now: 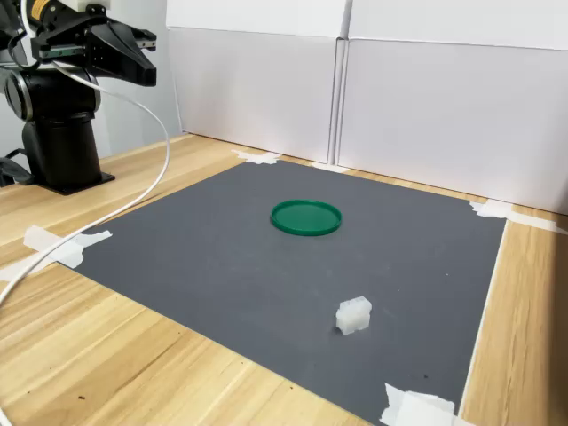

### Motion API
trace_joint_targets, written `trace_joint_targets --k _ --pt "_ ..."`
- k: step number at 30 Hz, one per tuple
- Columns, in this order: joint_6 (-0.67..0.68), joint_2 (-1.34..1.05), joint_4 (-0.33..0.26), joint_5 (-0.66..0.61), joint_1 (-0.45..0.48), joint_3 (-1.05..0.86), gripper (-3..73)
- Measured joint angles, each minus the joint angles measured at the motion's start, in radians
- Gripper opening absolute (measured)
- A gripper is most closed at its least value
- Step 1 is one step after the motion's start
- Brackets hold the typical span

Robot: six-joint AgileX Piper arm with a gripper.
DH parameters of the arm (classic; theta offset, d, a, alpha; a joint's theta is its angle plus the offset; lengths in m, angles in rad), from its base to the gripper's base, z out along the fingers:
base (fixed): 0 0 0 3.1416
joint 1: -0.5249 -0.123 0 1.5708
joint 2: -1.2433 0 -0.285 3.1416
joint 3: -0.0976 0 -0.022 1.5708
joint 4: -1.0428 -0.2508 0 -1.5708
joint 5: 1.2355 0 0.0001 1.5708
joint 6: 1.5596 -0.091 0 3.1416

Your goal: Grasp a white terminal and put it in the green lid.

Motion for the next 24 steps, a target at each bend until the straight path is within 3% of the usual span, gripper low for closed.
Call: trace_joint_targets --k 24 --pt "0.000 0.025 0.000 0.000 0.000 0.000 -1.5"
